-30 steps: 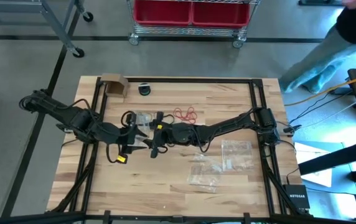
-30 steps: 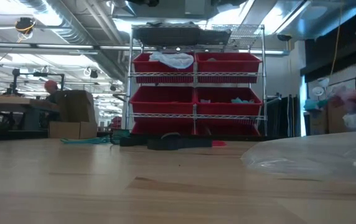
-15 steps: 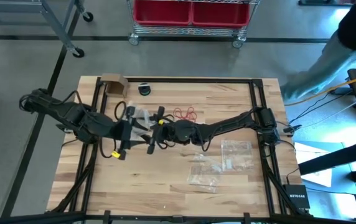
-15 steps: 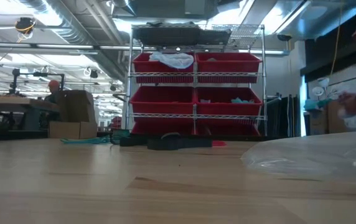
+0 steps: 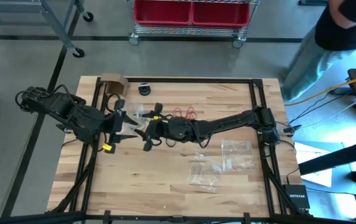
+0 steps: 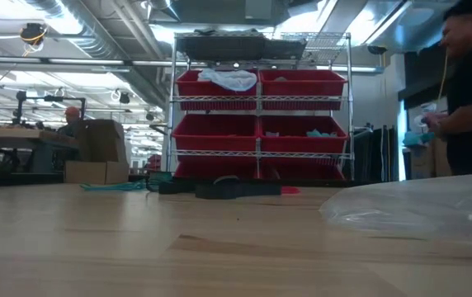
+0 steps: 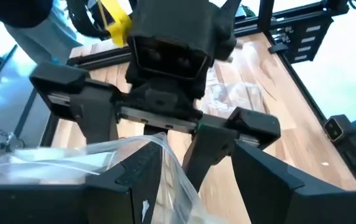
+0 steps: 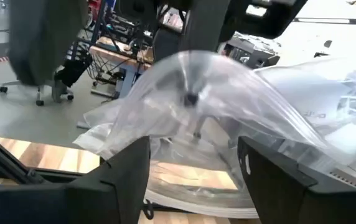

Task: Sort rubber bands
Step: Put the black rubber band into the transparent zip bag

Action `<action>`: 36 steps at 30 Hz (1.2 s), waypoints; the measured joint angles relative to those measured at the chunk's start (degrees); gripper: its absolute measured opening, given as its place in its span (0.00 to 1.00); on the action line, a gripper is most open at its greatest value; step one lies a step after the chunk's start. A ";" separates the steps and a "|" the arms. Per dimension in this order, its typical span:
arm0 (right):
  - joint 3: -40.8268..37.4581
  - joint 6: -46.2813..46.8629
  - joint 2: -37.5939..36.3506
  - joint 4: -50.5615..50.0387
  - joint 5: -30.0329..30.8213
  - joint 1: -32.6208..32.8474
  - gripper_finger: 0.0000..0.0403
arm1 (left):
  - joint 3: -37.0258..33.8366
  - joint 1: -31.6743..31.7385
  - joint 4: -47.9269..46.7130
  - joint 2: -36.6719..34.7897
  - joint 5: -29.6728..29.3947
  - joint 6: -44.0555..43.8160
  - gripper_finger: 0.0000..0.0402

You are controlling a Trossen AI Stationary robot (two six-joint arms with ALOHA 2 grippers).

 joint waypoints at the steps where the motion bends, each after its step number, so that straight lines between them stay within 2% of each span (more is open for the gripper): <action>1: 0.00 0.03 0.00 -0.05 -0.25 0.00 0.58 | 0.09 0.00 -0.49 0.00 -0.01 -0.07 0.46; 9: 0.00 1.57 0.04 -2.36 -1.28 -0.81 0.58 | 0.09 0.09 -9.34 -0.34 -5.63 -3.81 0.46; 18: -0.01 4.92 0.07 -4.59 -5.26 -2.38 0.58 | -2.06 0.00 -19.82 -0.33 -5.89 -11.84 0.43; 23: -0.02 4.69 0.07 -4.61 -5.36 -2.36 0.58 | -5.73 0.00 -18.18 0.01 -5.96 -8.80 0.42; 30: 0.00 4.20 0.07 -7.16 -5.38 -2.34 0.58 | -7.45 0.00 -9.83 1.25 -5.86 -2.72 0.42; 36: 0.00 2.76 0.12 -11.63 -6.37 -2.21 0.58 | -7.45 0.00 -9.09 1.30 -5.83 -3.70 0.42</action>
